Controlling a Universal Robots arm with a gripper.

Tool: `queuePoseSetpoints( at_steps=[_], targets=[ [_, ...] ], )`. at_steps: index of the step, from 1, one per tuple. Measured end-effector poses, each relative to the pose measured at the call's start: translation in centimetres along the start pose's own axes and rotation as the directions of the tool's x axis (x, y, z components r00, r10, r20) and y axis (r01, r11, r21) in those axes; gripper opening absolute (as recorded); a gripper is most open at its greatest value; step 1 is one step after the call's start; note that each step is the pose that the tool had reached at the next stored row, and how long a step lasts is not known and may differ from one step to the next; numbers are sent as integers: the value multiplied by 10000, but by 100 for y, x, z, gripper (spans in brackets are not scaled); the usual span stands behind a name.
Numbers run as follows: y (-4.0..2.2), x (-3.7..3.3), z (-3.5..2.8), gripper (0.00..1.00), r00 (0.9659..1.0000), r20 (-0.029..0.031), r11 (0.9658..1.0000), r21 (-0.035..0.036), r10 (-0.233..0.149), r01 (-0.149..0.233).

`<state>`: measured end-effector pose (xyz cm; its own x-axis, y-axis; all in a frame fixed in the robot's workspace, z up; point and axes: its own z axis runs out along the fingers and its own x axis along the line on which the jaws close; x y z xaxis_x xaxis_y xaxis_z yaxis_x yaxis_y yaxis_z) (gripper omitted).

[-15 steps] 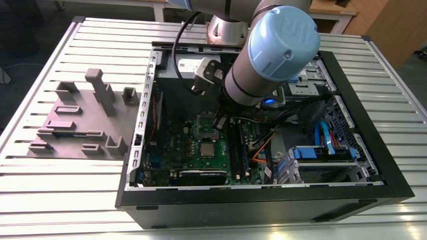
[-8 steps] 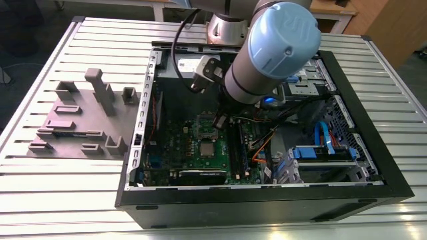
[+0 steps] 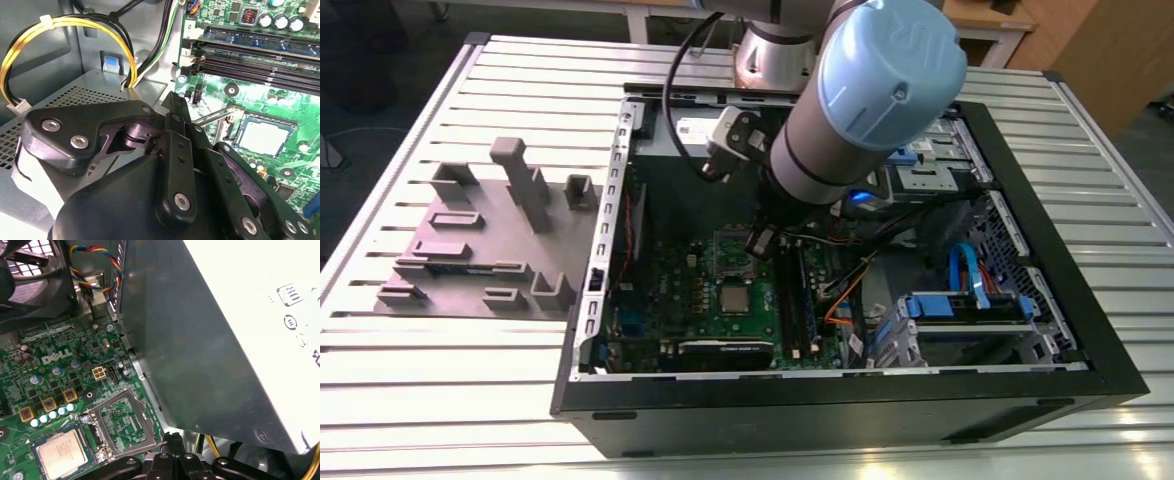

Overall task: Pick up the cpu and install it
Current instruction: 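Close the cpu cover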

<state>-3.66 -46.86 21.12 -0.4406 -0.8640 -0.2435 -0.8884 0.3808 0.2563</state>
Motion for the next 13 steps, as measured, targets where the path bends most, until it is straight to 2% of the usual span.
queuePoseSetpoints(
  at_steps=[7, 13],
  targets=[
    [13, -11, -43, 11, 9999, -147, 10000, 74, 21, -20],
    [24, -20, -79, 11, 9998, -209, 9999, 104, 31, -29]
  ],
)
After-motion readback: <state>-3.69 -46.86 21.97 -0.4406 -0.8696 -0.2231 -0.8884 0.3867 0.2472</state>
